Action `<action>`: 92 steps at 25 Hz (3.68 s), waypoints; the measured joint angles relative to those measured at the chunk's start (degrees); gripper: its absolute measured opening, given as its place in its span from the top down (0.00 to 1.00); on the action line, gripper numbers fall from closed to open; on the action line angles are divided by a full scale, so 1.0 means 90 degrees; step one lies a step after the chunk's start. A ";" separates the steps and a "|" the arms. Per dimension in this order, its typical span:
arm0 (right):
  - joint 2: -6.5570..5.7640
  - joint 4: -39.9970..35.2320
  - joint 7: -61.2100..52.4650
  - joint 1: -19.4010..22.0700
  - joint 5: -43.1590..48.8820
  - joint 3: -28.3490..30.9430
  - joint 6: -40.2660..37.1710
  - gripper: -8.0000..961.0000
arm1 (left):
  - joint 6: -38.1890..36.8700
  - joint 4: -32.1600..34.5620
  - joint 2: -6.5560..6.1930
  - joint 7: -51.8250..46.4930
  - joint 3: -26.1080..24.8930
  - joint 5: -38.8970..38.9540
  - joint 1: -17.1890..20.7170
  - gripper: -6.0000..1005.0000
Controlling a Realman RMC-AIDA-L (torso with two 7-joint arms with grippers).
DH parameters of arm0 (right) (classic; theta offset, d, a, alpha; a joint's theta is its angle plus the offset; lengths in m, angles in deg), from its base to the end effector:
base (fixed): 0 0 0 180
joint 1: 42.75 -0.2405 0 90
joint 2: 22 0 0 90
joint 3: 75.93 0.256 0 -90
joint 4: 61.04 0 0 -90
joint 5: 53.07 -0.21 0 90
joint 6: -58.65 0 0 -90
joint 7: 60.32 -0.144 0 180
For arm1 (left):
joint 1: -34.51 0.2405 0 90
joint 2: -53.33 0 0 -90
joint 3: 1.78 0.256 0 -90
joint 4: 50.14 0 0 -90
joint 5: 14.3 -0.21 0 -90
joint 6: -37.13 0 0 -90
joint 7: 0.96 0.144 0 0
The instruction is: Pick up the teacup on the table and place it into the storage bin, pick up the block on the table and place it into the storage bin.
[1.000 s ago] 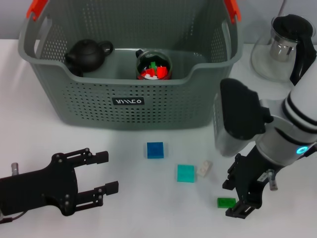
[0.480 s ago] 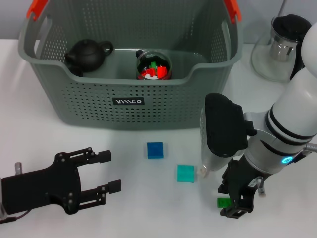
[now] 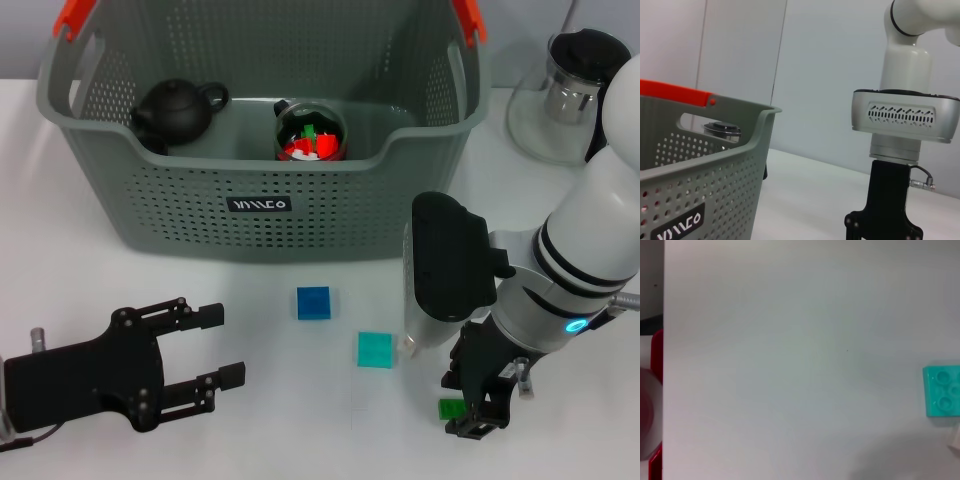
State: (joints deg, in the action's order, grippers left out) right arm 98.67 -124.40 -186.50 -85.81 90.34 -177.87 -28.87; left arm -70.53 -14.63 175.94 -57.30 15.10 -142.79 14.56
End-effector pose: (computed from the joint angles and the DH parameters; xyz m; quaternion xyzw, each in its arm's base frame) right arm 0.1621 0.3167 -0.0895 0.9530 -0.0406 0.2995 0.0223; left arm -0.3088 0.2298 -0.0016 -0.9253 -0.1641 -0.3115 0.1411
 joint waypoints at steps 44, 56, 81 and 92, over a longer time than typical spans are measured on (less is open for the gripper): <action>-0.0056 -0.0886 0.3258 0.1708 -0.4346 0.4279 -0.1039 0.79 | 0.0115 -0.0009 0.0000 -0.0046 -0.0010 0.0000 -0.0024 0.31; -0.0221 -0.1310 0.2150 0.0583 -0.5772 0.5746 -0.0293 0.79 | 0.0129 -0.0020 -0.0031 -0.0049 -0.0012 0.0000 -0.0254 0.31; -0.0003 0.2197 -0.2055 -0.3358 0.0755 0.2453 0.3355 0.79 | 0.0168 -0.0186 0.0028 -0.0049 -0.0020 0.0000 -0.0262 0.31; 0.0010 0.2388 -0.2042 -0.3381 0.0739 0.2365 0.3179 0.78 | 0.0176 -0.0193 0.0049 -0.0049 -0.0020 0.0000 -0.0224 0.31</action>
State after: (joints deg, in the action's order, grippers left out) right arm 98.76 -102.90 -204.88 -116.24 96.98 -156.59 -0.26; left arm -68.95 -16.36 176.38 -57.74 14.92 -142.79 12.55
